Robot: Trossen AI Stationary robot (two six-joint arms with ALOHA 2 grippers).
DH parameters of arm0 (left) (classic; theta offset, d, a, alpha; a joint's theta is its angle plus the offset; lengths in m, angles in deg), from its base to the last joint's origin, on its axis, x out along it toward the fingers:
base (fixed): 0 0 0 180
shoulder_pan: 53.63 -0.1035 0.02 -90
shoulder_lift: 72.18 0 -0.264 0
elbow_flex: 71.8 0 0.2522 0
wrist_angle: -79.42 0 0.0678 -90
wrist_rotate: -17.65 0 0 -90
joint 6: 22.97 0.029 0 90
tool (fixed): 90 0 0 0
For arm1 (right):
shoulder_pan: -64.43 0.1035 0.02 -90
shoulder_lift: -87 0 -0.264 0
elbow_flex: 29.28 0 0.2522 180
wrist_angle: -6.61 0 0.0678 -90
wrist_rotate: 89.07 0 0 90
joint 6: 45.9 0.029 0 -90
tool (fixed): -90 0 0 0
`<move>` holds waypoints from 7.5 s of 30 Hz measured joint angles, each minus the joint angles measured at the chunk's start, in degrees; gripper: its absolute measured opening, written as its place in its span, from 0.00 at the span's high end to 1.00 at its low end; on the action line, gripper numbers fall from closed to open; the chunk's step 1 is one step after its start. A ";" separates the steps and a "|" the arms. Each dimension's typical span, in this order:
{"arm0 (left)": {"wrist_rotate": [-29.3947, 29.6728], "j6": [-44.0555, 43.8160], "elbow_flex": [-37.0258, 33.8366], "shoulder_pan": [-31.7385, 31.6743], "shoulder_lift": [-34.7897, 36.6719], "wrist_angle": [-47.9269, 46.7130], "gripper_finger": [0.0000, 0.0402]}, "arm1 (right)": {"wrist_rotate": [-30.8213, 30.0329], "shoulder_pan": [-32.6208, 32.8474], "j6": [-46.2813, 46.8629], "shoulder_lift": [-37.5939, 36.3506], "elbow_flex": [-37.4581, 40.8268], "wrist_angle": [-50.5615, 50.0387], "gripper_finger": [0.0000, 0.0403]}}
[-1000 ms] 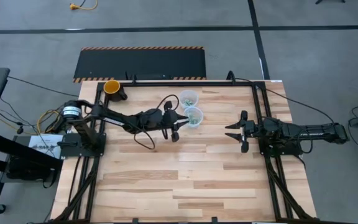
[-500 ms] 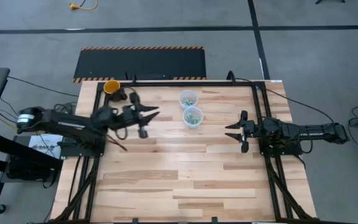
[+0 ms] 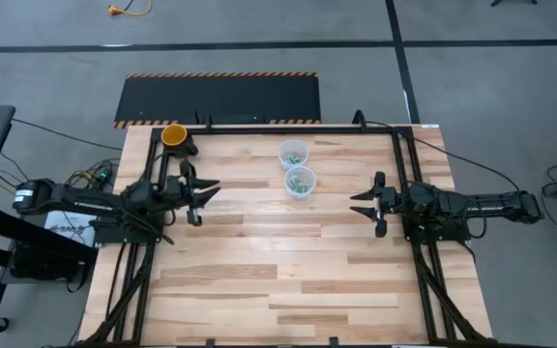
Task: Pick and place items into bin
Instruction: Return to Home Position
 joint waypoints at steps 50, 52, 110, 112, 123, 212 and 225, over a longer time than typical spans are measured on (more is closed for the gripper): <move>-5.71 7.79 -0.32 3.94 16.52 -35.80 0.81 | 0.00 0.00 0.00 0.00 -0.01 -0.04 0.67; -5.45 7.62 -0.32 3.92 16.50 -34.84 0.81 | 0.00 0.00 0.01 0.00 -0.02 -0.04 0.67; -5.45 5.85 -0.32 3.92 16.50 -37.41 0.81 | 0.00 -0.01 -0.01 -0.02 0.00 -0.04 0.67; -5.46 4.22 0.05 3.92 16.58 -38.07 0.81 | 0.02 0.01 -0.01 0.00 -0.02 -0.04 0.67; -9.19 -2.85 0.71 3.92 27.34 -36.96 0.81 | 0.00 0.01 0.00 0.00 -0.02 -0.04 0.67; -17.67 -2.54 -0.30 3.98 39.39 -52.00 0.81 | 0.02 -0.01 -0.01 0.04 0.00 -0.06 0.67; -17.67 -2.04 -0.30 3.98 39.37 -51.99 0.81 | 0.03 0.00 0.00 0.04 -0.01 -0.06 0.67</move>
